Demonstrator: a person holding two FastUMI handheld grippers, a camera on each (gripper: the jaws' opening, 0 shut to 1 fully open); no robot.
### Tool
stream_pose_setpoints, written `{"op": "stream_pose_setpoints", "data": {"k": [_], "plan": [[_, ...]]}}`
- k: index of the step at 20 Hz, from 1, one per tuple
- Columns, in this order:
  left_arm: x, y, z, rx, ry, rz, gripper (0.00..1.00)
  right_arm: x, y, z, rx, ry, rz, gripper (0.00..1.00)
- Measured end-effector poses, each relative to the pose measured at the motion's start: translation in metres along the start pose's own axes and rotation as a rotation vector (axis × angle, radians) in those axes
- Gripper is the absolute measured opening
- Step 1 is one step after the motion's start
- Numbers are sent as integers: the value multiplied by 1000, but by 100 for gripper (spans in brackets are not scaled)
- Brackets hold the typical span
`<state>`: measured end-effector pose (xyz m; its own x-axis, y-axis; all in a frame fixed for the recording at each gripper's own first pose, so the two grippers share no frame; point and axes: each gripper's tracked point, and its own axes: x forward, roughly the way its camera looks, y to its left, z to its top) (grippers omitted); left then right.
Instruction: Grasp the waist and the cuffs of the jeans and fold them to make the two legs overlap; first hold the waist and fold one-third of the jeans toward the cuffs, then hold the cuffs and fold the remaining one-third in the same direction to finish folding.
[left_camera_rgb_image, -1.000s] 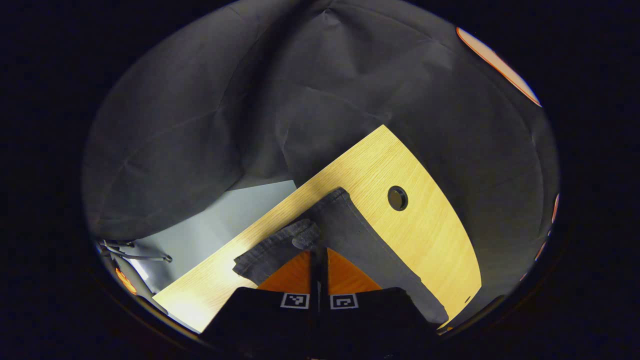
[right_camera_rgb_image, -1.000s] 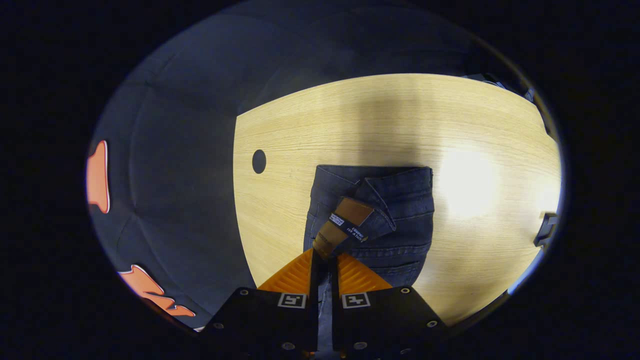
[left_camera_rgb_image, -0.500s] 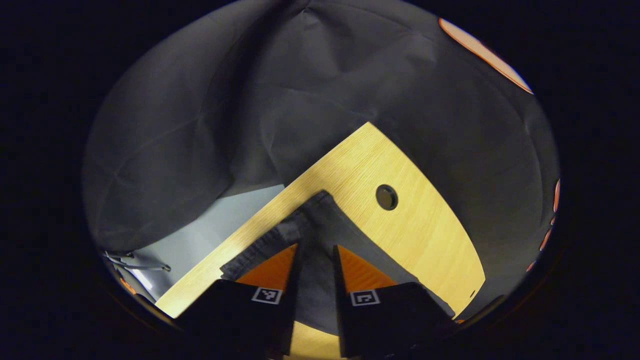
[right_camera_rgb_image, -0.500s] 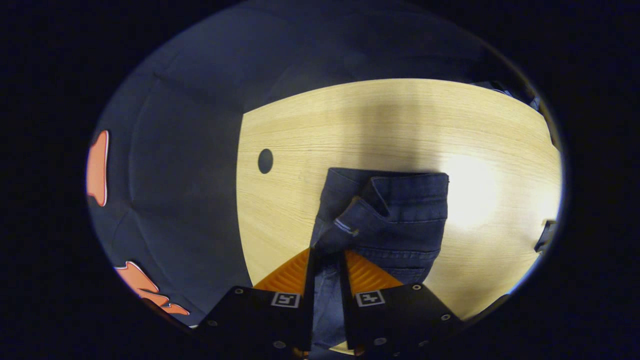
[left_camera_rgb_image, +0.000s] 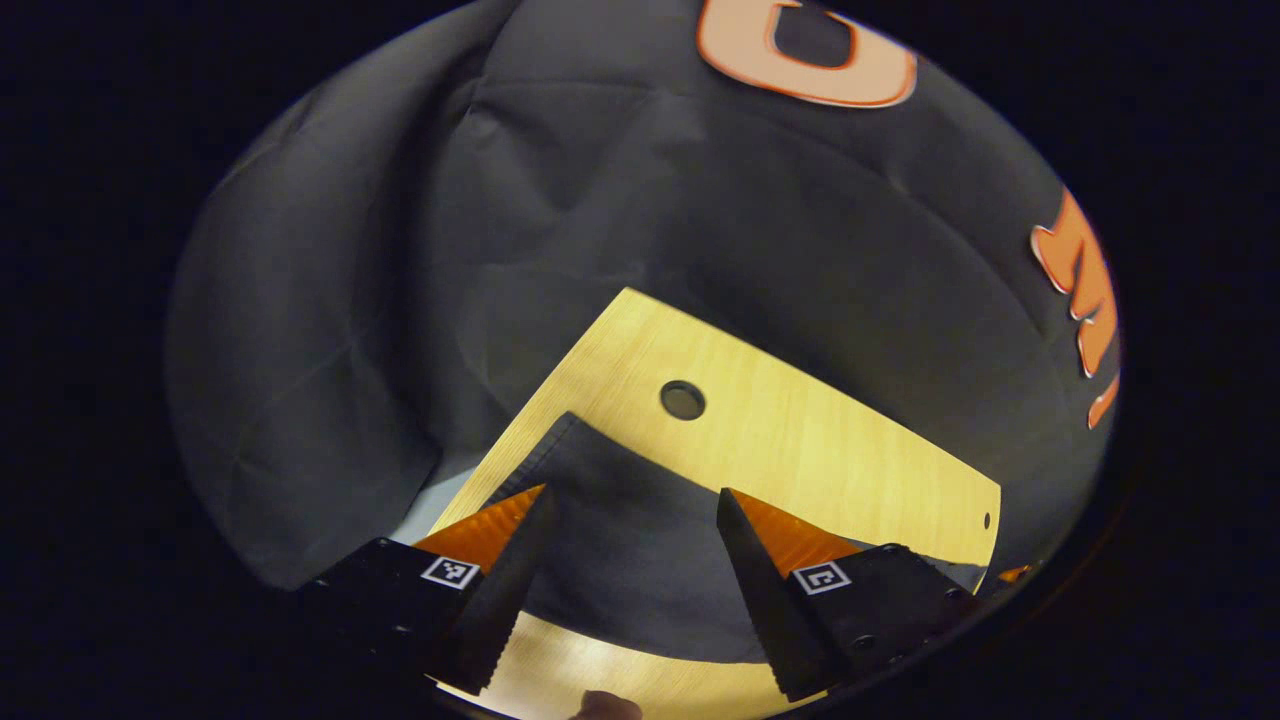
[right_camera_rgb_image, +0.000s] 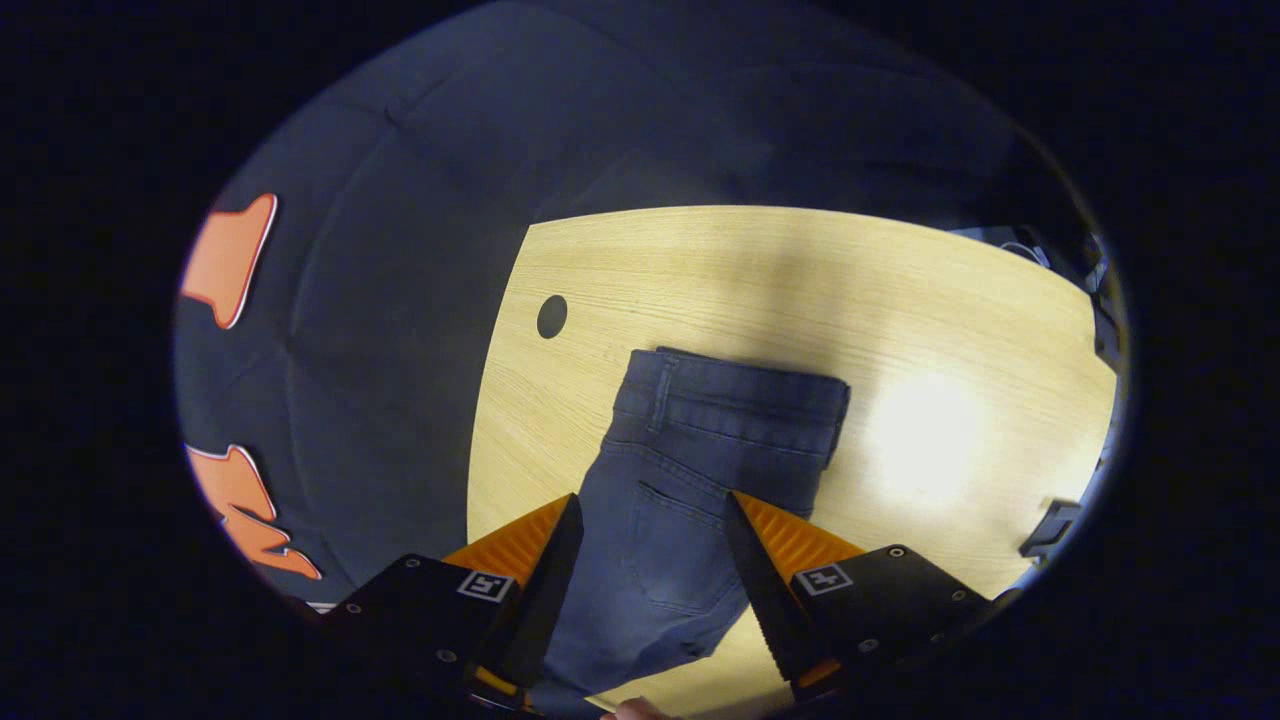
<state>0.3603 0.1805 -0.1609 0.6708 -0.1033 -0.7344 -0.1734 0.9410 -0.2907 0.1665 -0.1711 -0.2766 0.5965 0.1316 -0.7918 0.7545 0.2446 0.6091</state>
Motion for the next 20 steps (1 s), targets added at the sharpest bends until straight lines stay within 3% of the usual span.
{"op": "stream_pose_setpoints", "data": {"k": [5, 8, 12, 20], "plan": [[-59, -31, 27, 141, -199, -40, 98, 1, -34, -6, -73, -8, -62, 89], [-111, -61, 49, 184, -321, -104, 98, 6, -52, -12, -109, 3, -99, 90], [-180, -86, 65, 270, -512, -109, 97, 16, -61, -12, -141, 1, -118, 89], [-279, -124, 53, 325, -737, -130, 97, 39, -74, -3, -213, -33, -166, 89]]}}
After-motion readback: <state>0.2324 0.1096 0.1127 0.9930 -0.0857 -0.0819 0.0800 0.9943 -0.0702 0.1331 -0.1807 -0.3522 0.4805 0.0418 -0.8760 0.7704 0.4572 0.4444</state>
